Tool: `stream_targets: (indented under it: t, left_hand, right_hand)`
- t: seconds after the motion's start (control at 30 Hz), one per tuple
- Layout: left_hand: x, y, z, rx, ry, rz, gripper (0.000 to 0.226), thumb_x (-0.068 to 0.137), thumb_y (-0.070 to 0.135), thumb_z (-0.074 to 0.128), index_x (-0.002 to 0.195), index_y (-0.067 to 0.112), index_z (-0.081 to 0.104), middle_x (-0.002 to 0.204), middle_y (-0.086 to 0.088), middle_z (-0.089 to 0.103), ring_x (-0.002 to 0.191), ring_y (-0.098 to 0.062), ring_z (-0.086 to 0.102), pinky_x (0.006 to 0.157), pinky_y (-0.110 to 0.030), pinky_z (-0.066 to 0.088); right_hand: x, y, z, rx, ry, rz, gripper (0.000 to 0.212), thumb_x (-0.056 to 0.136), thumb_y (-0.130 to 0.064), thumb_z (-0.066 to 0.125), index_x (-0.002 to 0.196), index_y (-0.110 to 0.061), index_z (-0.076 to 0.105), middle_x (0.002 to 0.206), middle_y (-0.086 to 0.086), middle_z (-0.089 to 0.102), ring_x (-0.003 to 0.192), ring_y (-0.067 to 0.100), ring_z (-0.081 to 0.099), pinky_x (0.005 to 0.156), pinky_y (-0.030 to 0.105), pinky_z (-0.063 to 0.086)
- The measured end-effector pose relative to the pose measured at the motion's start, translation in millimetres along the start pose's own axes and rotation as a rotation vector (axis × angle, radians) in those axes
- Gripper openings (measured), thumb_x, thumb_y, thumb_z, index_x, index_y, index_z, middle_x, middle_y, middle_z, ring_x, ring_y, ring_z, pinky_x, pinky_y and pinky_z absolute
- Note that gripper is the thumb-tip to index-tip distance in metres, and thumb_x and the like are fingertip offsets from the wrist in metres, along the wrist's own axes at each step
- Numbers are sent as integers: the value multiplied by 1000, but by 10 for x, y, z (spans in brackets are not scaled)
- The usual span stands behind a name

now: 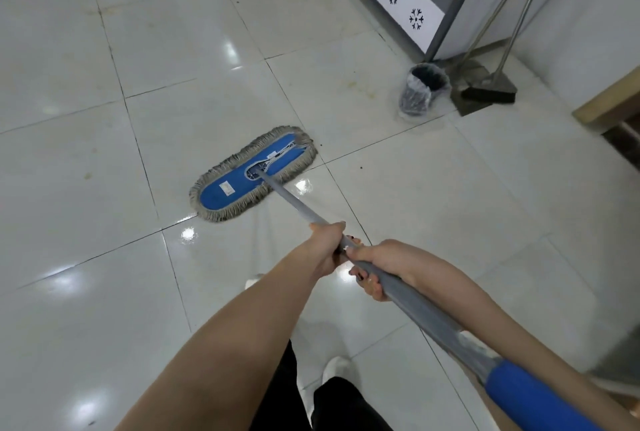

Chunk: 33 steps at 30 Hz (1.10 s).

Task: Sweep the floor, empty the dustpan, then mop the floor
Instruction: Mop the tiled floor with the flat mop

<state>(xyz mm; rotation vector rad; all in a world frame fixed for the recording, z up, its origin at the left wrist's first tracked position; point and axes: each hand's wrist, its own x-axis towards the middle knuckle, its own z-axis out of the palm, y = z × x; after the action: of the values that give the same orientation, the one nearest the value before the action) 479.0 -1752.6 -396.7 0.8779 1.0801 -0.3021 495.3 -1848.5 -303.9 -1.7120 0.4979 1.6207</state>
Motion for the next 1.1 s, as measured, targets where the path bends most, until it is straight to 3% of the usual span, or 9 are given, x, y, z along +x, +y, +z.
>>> stream_targets:
  t: [0.2, 0.37, 0.5, 0.6, 0.7, 0.83, 1.0, 1.1]
  left_hand:
    - [-10, -238, 698, 56, -45, -40, 58, 100, 18, 44, 148, 7, 15, 68, -9, 53, 54, -16, 57, 34, -19, 47]
    - [129, -132, 1123, 126, -83, -47, 57, 100, 19, 42, 148, 5, 15, 66, -8, 57, 30, -7, 57, 33, -18, 46]
    - [325, 80, 1158, 193, -73, -51, 57, 99, 17, 42, 148, 5, 14, 48, -5, 60, 30, -7, 56, 32, -16, 45]
    - [470, 296, 1086, 250, -59, -61, 53, 100, 18, 42, 145, 7, 18, 59, -5, 57, 35, -8, 57, 33, -16, 46]
    - [670, 628, 982, 296, -61, -53, 47, 100, 19, 44, 140, 7, 23, 65, -5, 55, 35, -8, 57, 34, -15, 46]
    - [1069, 1261, 867, 330, -84, -46, 46, 100, 20, 44, 139, 5, 26, 66, -6, 55, 28, -6, 54, 31, -14, 41]
    - [1631, 2184, 749, 333, -115, -56, 37, 99, 19, 45, 131, 7, 31, 67, -5, 54, 56, -11, 55, 34, -14, 44]
    - [1845, 2680, 756, 349, -124, -66, 33, 99, 19, 46, 128, 7, 34, 69, -6, 54, 48, -10, 59, 34, -15, 45]
  right_hand:
    - [-237, 264, -630, 59, 47, 29, 40, 97, -34, 50, 69, -6, 44, 37, -1, 40, 22, 5, 32, 27, 8, 26]
    - [-252, 186, -1031, 78, 90, 9, 41, 97, -35, 49, 70, -5, 46, 42, 0, 39, 22, 5, 33, 27, 8, 28]
    - [-60, -23, -1090, 120, 82, -7, 41, 98, -33, 49, 68, -5, 44, 39, 0, 41, 22, 6, 33, 27, 8, 28]
    - [126, -214, -1023, 163, 88, -12, 41, 97, -33, 51, 68, -6, 43, 40, 1, 42, 21, 7, 33, 28, 8, 28]
    - [312, -550, -953, 200, 79, -13, 41, 96, -34, 52, 67, -6, 43, 45, 3, 41, 21, 8, 34, 29, 9, 29]
    - [545, -1257, -895, 290, 41, -12, 39, 97, -33, 51, 69, -7, 42, 36, 1, 43, 20, 7, 35, 29, 8, 30]
    - [809, -2265, -841, 321, 64, -42, 36, 98, -30, 51, 72, -6, 43, 45, 4, 42, 20, 8, 35, 30, 7, 31]
    - [894, -2799, -869, 329, 63, -35, 36, 98, -30, 51, 72, -6, 43, 47, 4, 42, 20, 9, 35, 30, 8, 31]
